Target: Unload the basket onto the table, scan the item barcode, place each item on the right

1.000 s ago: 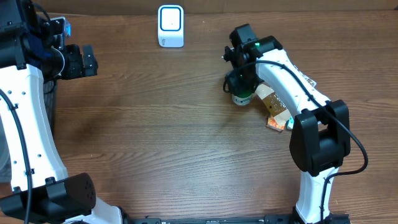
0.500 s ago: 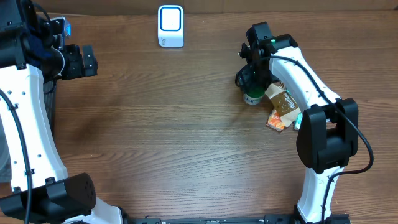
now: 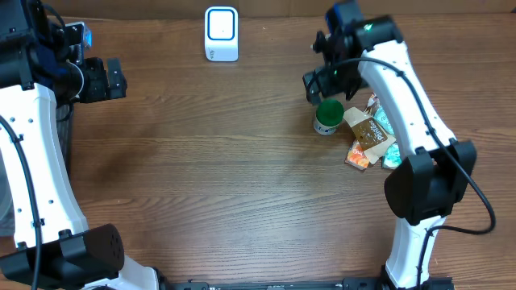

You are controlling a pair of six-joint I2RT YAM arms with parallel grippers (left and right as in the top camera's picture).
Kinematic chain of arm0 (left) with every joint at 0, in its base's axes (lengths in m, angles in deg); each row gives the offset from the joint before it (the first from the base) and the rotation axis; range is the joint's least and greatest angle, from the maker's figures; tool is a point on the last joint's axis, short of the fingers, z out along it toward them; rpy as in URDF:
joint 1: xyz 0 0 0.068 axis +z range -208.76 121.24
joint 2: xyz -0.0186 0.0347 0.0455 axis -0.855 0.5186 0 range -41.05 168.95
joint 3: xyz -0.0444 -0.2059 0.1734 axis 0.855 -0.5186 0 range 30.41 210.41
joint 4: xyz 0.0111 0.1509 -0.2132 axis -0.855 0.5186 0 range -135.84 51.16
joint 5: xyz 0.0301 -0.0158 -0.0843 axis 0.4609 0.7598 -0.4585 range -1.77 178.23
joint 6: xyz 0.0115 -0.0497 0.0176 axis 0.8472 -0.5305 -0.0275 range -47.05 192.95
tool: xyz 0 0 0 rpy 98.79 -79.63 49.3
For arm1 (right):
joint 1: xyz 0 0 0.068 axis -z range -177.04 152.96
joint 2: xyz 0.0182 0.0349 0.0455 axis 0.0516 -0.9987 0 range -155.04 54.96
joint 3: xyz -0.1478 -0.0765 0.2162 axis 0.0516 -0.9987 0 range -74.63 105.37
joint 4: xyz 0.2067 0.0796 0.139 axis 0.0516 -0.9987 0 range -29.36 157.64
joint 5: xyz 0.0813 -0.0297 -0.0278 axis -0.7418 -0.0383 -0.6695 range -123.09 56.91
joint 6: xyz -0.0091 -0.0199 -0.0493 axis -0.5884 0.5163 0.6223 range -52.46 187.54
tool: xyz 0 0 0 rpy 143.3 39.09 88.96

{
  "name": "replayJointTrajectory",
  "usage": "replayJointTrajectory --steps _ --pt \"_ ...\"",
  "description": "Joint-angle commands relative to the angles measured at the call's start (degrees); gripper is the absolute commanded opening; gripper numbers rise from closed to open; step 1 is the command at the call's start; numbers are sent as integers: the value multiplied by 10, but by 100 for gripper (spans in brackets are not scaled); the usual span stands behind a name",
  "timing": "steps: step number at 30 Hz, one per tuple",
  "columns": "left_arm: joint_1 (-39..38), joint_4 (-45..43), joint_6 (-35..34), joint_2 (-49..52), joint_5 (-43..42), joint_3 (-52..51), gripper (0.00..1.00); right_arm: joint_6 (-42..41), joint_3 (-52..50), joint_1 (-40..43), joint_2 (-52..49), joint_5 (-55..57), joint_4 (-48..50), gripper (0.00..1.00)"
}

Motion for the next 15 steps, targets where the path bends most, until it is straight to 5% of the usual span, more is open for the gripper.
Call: replayJointTrajectory --steps 1,15 --pt "0 -2 13 -1 -4 -3 100 -7 78 0 55 -52 -39 100" --pt "0 -2 12 -1 -4 -3 100 -44 134 -2 244 -167 -141 100"
